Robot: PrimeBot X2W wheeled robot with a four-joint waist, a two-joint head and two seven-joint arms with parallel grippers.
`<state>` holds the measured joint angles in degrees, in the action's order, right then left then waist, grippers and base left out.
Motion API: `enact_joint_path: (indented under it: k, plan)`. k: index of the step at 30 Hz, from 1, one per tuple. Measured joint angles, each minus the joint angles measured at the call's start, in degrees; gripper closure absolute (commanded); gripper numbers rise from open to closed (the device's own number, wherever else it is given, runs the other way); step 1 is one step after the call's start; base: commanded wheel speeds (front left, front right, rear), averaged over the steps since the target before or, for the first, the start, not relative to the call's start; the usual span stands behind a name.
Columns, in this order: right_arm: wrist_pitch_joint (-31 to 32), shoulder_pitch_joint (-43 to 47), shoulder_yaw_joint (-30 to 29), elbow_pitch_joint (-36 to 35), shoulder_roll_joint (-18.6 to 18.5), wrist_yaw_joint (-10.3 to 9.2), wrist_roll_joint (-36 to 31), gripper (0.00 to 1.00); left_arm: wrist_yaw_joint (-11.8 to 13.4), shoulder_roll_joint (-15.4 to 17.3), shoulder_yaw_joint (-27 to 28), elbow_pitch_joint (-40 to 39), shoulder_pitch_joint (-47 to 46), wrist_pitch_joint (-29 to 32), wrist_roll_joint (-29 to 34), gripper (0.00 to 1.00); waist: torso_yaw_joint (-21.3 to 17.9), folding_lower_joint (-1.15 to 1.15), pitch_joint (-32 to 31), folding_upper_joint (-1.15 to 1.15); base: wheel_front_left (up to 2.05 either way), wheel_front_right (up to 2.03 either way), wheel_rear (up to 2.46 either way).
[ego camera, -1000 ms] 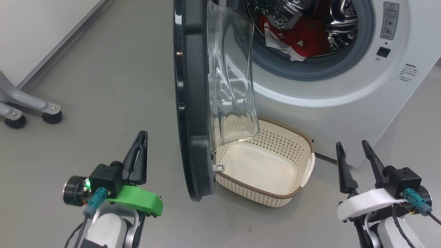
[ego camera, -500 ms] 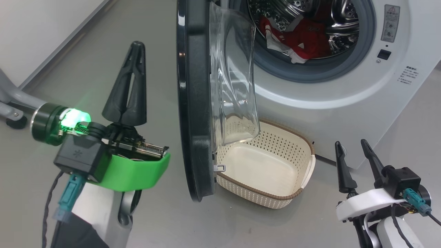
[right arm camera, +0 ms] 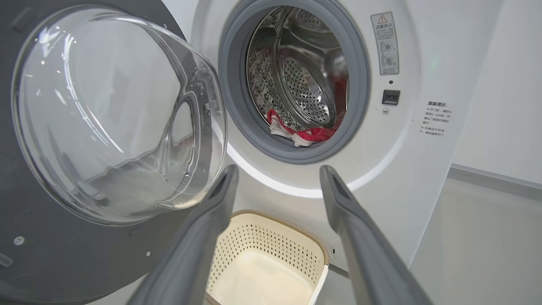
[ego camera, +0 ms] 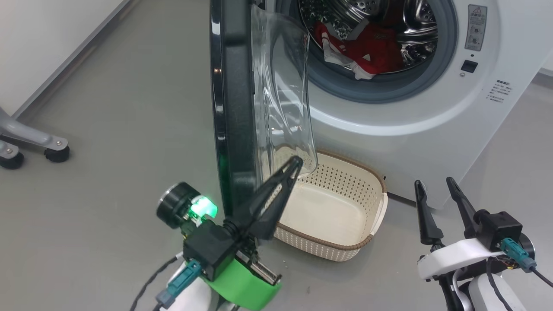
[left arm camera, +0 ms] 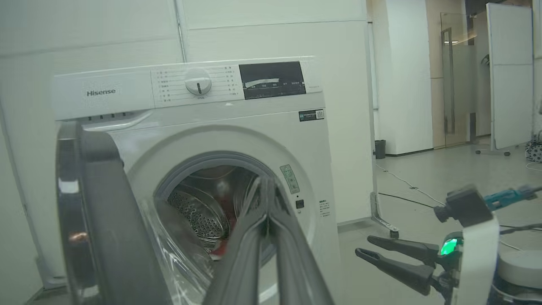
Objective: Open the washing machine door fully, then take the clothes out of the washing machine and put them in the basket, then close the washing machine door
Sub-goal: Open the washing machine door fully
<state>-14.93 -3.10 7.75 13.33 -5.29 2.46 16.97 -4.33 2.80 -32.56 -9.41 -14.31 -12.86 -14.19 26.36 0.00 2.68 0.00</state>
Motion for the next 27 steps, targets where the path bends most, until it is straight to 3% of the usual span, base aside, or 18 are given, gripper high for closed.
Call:
enact_joint_path:
  k: [13, 18, 27]
  plan:
    - [0.0, 0.1, -1.0, 0.1, 0.6, 0.47, -0.6, 0.00, -0.6, 0.1, -6.2, 7.4, 7.4, 6.0, -5.8, 1.00, -0.5, 0.00, 0.3, 0.00, 0.00, 0.00, 0.00]
    - [0.0, 0.1, -1.2, 0.1, 0.8, 0.86, -1.0, 0.00, -0.4, 0.1, -5.6, 9.4, 7.8, 6.8, -6.0, 1.00, -0.7, 0.00, 0.5, 0.00, 0.00, 0.00, 0.00]
    - [0.0, 0.1, -2.0, 0.3, 1.1, 1.02, -1.5, 0.00, 2.5, 0.1, -2.1, 11.6, 8.0, 7.3, -5.9, 1.00, -0.8, 0.00, 0.9, 0.00, 0.00, 0.00, 0.00]
